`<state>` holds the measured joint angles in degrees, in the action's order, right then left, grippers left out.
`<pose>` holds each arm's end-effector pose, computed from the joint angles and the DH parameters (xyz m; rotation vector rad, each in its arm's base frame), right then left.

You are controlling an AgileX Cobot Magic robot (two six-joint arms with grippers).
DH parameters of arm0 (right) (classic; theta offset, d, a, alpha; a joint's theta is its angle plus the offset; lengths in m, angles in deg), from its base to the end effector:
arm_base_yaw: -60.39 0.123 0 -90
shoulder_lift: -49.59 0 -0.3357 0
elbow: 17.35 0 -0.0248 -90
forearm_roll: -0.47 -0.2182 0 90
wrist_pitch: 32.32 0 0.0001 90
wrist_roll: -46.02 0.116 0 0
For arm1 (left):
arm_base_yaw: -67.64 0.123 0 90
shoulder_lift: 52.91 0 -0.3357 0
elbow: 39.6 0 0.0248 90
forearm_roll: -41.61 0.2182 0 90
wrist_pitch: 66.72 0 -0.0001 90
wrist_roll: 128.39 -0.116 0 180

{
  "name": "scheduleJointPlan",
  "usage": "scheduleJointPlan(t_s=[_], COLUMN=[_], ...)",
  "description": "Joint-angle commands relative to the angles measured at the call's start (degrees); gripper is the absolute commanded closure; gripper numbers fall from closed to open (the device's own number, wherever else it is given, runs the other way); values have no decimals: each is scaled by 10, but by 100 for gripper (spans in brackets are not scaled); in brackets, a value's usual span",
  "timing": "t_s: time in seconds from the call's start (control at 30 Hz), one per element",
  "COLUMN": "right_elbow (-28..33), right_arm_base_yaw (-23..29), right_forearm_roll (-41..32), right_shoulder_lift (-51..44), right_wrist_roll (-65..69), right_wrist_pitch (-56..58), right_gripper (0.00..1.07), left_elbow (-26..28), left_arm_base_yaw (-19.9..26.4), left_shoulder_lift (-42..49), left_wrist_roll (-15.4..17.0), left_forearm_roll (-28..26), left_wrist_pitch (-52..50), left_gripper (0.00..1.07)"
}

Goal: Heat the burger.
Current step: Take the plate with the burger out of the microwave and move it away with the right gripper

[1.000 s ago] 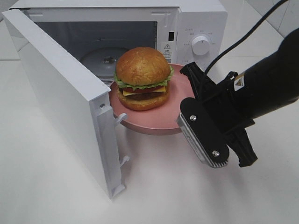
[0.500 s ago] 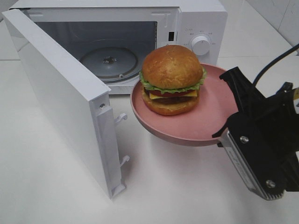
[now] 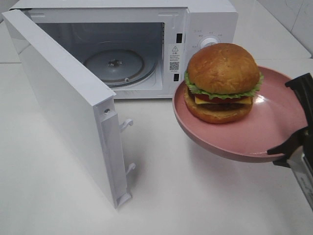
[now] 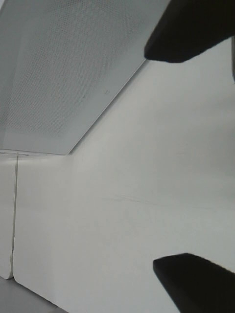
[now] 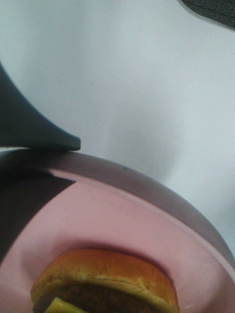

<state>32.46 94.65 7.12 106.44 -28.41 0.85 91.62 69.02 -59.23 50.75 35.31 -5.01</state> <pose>0.0930 0.0544 0.2770 -2.0698 1.3718 -0.4271 -0.0655 -0.0128 0.2532 -0.0017 2.0355 -0.1068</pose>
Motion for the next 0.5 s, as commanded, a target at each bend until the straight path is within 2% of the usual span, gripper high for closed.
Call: scheduleJointPlan(t_s=[0.03, 0.5], right_elbow=[3, 28], right_arm_base_yaw=[-1, -1], right_forearm_roll=[18, 49], right_shoulder_lift=[-53, -135], right_wrist_roll=[41, 158], right_wrist_pitch=[2, 78], right_gripper=[107, 107], left_elbow=[-1, -1], left_arm_base_yaw=[1, 1], left_shoulder_lift=[3, 3], left_wrist_roll=[-1, -1], left_forearm_roll=[-1, -1], left_wrist_pitch=[-4, -4], left_gripper=[6, 6])
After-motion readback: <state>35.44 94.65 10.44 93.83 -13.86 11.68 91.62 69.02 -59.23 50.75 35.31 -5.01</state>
